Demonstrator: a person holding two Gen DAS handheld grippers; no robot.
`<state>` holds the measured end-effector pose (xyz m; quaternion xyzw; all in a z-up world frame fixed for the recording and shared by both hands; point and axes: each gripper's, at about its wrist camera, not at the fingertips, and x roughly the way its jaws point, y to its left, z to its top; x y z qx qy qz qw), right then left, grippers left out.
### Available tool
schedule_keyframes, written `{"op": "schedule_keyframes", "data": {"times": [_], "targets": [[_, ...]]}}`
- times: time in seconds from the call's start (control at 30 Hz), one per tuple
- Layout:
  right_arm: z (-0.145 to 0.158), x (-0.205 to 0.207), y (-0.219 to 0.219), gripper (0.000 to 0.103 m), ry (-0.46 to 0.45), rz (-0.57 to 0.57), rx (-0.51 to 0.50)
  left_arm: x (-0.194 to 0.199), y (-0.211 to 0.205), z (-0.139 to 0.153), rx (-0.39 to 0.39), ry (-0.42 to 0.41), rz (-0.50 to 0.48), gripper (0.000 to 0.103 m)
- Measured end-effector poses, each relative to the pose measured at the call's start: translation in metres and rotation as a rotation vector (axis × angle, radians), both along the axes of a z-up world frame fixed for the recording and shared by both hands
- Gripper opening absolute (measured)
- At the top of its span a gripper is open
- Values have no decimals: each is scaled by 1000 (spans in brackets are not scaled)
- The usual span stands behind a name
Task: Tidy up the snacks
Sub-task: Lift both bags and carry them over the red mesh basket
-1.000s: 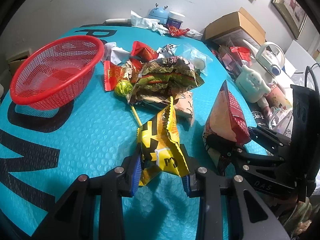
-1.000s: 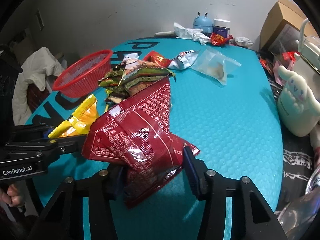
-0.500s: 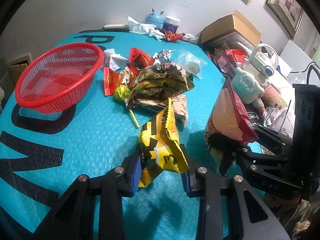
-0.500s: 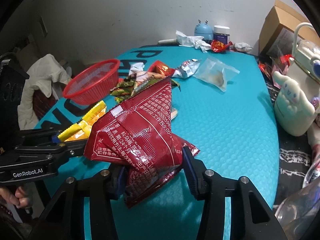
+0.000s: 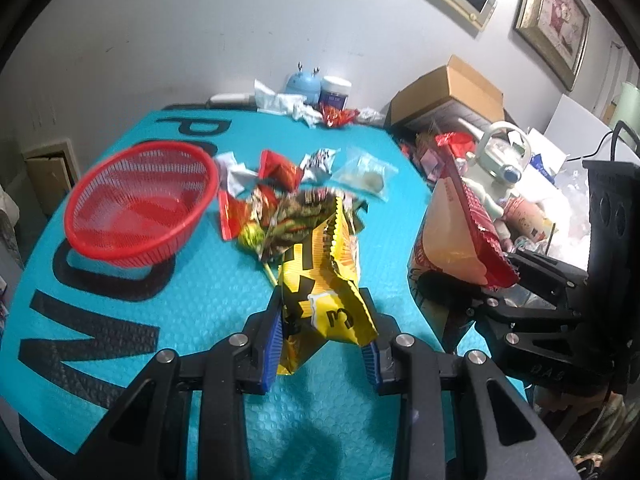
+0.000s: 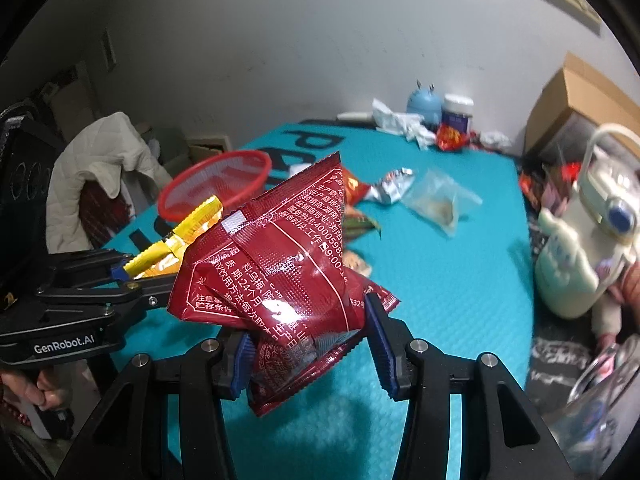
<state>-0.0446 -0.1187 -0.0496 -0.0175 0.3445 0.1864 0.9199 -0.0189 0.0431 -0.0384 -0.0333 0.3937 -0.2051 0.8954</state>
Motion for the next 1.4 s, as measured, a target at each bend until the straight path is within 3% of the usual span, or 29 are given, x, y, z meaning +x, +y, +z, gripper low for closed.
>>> {"op": "schedule_keyframes", "data": {"times": [0.33, 0.73, 1.0, 1.4], "targets": [[43, 4, 16, 49, -74, 54, 0, 3, 11, 41, -4, -111, 24, 33], [79, 40, 51, 49, -125, 154, 39, 25, 43, 85, 17, -239, 102, 33], [88, 80, 82, 49, -131, 215, 52, 52, 72, 92, 57, -270, 181, 33], [78, 138, 127, 49, -115, 270, 25, 99, 111, 80, 104, -257, 269, 33]]}}
